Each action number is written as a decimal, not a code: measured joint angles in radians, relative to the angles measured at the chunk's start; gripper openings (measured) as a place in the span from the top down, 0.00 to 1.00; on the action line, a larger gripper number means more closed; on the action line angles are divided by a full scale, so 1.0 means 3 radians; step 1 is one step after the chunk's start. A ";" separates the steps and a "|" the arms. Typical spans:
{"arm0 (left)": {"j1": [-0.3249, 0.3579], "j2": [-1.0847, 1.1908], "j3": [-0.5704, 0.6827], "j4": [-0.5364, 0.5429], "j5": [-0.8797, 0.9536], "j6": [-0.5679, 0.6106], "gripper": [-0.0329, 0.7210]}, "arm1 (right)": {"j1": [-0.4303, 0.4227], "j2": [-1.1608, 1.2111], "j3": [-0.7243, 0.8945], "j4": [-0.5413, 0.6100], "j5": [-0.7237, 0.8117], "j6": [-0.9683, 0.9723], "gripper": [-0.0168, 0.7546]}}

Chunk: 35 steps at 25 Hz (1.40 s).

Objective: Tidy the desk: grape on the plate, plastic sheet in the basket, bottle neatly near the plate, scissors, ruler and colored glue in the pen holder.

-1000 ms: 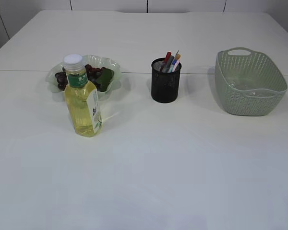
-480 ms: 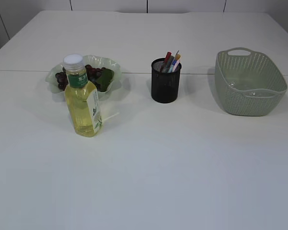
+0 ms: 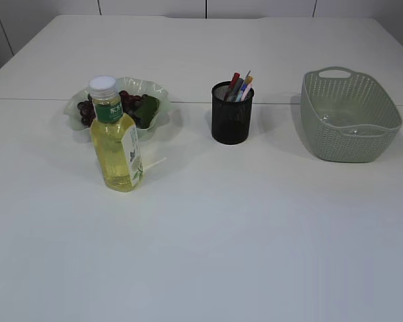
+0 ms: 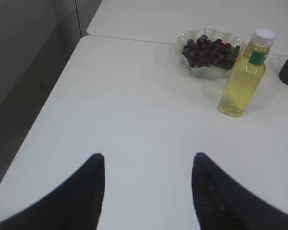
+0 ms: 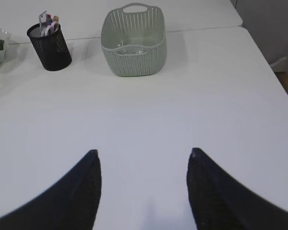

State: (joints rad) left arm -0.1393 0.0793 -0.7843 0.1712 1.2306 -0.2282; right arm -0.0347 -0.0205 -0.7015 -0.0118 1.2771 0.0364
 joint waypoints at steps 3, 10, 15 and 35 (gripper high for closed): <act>0.0000 -0.0114 0.0122 -0.0072 -0.0006 0.0000 0.39 | 0.0000 0.0000 0.0153 0.0013 0.0000 0.0000 0.39; 0.0000 -0.0226 0.0486 -0.0315 -0.0006 0.0000 0.39 | 0.0000 0.0000 0.0337 0.0039 0.0000 0.0000 0.39; 0.0000 -0.0226 0.0704 -0.0324 -0.0126 0.0000 0.39 | 0.0000 0.0000 0.0484 0.0021 0.0000 -0.0006 0.39; 0.0000 -0.0226 0.0852 -0.0416 -0.0386 0.0038 0.39 | 0.0000 0.0000 0.0669 -0.0137 -0.0386 -0.0208 0.39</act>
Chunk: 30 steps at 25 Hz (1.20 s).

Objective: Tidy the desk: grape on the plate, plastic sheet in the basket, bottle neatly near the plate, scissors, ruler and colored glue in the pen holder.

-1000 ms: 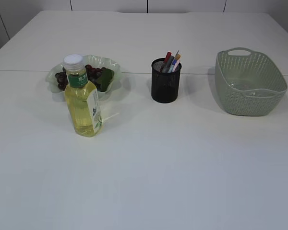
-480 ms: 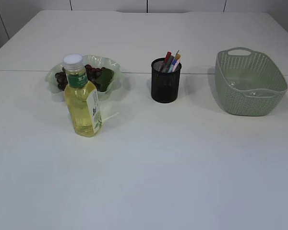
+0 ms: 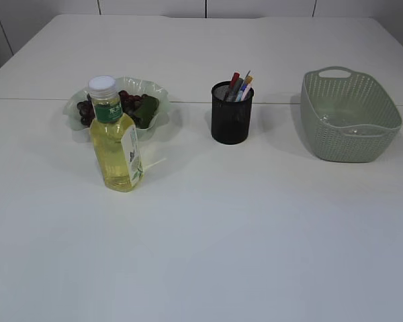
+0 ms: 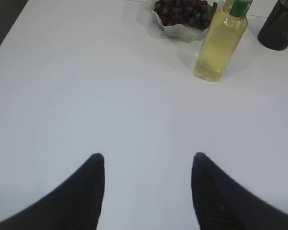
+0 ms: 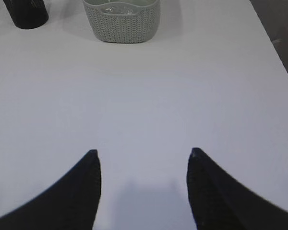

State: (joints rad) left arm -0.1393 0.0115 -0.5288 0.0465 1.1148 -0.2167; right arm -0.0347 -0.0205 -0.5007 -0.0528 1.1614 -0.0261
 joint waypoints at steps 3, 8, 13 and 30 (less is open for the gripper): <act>0.0000 0.0000 0.0000 -0.0005 -0.0005 0.0000 0.39 | 0.0000 0.0000 0.0000 0.0002 0.0000 -0.0006 0.39; 0.0000 0.0000 0.0000 -0.0005 -0.0007 0.0000 0.39 | 0.0015 0.0000 0.0000 0.0002 -0.0002 -0.0006 0.39; 0.0000 0.0000 0.0000 -0.0005 -0.0013 0.0000 0.40 | 0.0077 0.0000 0.0000 0.0008 -0.0002 -0.0006 0.39; 0.0066 0.0000 0.0000 -0.0005 -0.0013 0.0006 0.41 | 0.0077 0.0000 0.0000 0.0008 -0.0008 -0.0006 0.39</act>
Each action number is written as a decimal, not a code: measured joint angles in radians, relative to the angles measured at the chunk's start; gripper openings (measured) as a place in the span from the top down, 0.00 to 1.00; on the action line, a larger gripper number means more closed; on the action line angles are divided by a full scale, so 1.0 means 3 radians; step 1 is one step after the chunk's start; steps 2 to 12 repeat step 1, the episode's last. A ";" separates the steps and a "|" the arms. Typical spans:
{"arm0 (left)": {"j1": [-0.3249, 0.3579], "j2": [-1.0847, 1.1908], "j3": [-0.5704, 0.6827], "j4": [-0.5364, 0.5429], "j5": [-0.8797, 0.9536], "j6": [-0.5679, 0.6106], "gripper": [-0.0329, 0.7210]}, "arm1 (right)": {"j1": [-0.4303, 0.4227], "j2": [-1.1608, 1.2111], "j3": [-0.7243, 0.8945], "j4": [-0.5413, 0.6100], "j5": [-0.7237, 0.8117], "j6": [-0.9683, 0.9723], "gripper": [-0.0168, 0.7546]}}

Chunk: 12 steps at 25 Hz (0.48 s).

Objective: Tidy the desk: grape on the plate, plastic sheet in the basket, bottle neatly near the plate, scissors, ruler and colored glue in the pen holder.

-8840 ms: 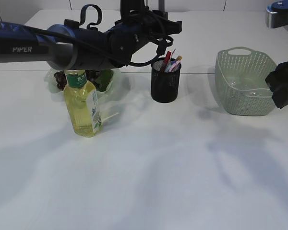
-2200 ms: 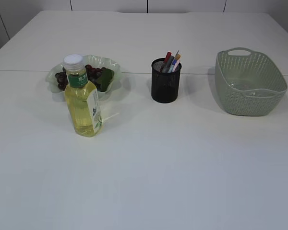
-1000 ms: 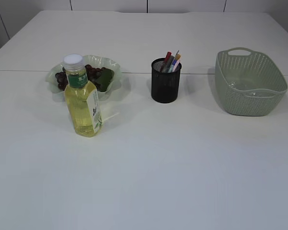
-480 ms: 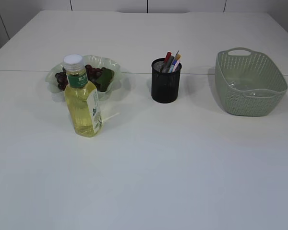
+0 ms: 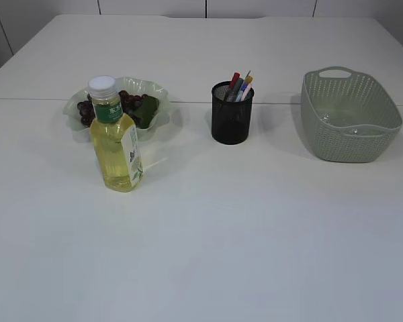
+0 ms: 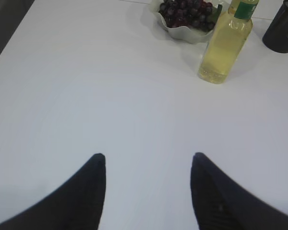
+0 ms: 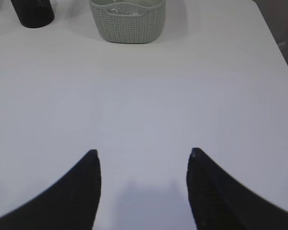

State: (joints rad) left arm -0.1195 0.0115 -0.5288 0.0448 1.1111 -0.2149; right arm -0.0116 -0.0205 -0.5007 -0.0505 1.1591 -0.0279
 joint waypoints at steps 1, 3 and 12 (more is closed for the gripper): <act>0.0000 0.0000 0.0000 0.0000 0.0000 0.0000 0.41 | 0.0000 0.0000 0.0000 0.0000 0.0000 -0.0007 0.39; 0.0000 0.0000 0.0000 0.0000 0.0000 0.0000 0.41 | 0.0000 0.0000 0.0000 0.0000 0.0000 -0.0007 0.39; 0.0000 0.0000 0.0000 0.0000 0.0000 0.0000 0.41 | 0.0000 0.0000 0.0000 0.0000 0.0000 -0.0007 0.39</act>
